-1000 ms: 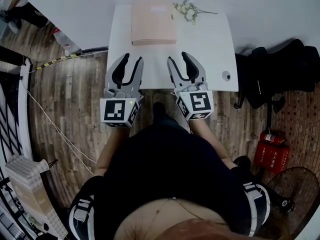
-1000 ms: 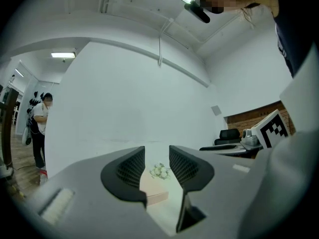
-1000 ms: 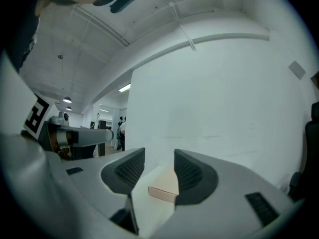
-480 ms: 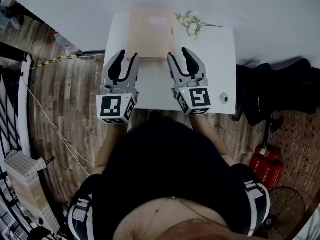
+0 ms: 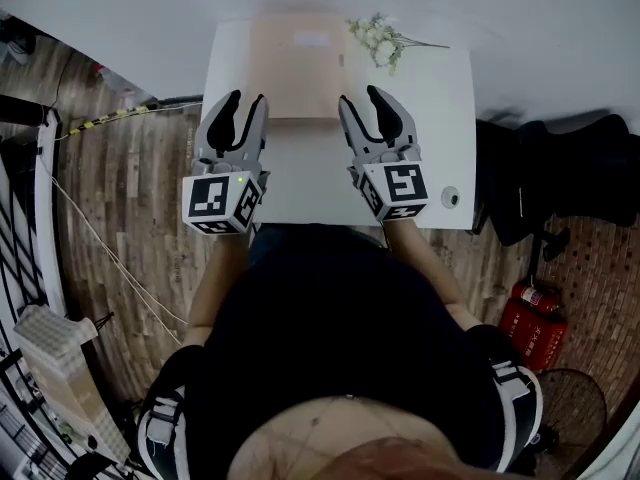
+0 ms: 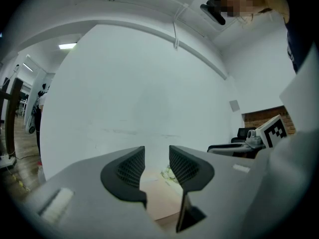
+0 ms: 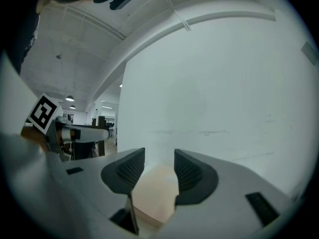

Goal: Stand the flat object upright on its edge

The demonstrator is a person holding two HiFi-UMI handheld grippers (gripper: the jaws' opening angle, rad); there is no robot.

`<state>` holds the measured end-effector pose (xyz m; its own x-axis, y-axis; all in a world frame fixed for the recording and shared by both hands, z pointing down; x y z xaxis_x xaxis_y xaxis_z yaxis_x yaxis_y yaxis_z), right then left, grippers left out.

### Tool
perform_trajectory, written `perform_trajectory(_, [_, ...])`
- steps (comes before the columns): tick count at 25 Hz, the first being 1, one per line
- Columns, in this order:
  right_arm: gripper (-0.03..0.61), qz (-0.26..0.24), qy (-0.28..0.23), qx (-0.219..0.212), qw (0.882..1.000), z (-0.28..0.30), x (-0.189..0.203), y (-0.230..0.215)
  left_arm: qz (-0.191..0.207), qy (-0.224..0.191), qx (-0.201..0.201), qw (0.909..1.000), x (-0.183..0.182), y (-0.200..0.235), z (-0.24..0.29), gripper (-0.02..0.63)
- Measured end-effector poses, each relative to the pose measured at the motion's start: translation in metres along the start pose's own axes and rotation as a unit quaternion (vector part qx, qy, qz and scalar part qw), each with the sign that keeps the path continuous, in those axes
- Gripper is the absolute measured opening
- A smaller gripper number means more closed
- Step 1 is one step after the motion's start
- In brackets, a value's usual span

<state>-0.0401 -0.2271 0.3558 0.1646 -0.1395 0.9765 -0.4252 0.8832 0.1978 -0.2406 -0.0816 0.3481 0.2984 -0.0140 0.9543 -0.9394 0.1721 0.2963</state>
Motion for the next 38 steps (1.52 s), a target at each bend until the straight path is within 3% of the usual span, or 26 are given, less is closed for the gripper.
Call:
perform_trajectory(9, [0.172, 0.010, 0.026, 0.010, 1.000, 0.023, 0.010, -0.010, -0.003, 0.051, 0.016, 0.9986, 0.004, 0.027, 0.028, 0.161])
perform_trajectory(14, [0.173, 0.020, 0.047, 0.016, 0.999, 0.038, 0.021, -0.014, -0.031, 0.090, 0.023, 0.9952, 0.014, 0.050, 0.046, 0.163])
perform_trajectory(24, [0.195, 0.039, 0.101, -0.003, 0.994, 0.069, 0.053, -0.028, -0.053, 0.173, 0.039, 0.9827, 0.042, 0.086, 0.082, 0.198])
perform_trajectory(38, [0.222, 0.060, 0.179, -0.023, 0.982, 0.103, 0.109, -0.049, -0.079, 0.258, 0.042, 0.9621, 0.084, 0.124, 0.123, 0.240])
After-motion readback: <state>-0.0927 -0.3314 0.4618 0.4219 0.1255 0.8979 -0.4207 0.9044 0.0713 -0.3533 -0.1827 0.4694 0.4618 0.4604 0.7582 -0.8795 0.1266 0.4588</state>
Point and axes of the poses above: the fingertips, and each gripper's own axes: z forward along the fingers, y to its left, x out of its underside, the point moved 10 cm from there along -z, backward along the fingers, and after that the axes turned 11 degrees about -z, right-handed, at the moved point
